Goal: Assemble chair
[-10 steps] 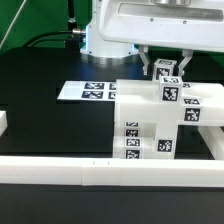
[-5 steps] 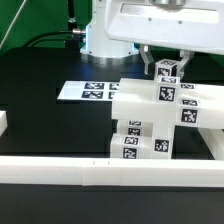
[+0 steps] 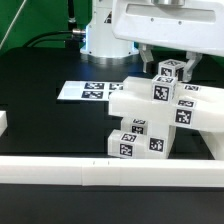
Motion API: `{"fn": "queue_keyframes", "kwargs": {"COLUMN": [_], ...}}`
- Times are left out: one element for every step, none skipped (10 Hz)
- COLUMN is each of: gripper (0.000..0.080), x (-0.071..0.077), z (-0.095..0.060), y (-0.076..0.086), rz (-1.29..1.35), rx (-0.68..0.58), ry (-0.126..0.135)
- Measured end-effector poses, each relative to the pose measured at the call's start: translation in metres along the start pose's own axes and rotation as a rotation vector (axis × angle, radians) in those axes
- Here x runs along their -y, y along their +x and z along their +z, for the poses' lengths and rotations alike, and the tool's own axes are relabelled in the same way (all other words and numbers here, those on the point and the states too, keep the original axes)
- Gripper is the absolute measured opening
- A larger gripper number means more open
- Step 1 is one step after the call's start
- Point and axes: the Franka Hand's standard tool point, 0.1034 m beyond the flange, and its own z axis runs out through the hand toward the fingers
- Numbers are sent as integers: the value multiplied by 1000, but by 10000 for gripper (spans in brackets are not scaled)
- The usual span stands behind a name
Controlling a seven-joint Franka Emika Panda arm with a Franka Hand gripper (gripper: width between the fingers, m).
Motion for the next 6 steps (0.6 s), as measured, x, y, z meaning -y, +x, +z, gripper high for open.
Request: {"fn": "queue_keyframes", "kwargs": {"gripper": [507,623,642,642,648,648], "x": [3,5,7,6,6,7], "z": [-2,-5,-9,-8,-7,-7], "y": [-2,-2,-1,-1,-1,-3], "rz": [-16,-32,-33,-108,-195,-265], "rx": [6,15,34,30,28,25], "ry": [1,23,58,55,55,59]}}
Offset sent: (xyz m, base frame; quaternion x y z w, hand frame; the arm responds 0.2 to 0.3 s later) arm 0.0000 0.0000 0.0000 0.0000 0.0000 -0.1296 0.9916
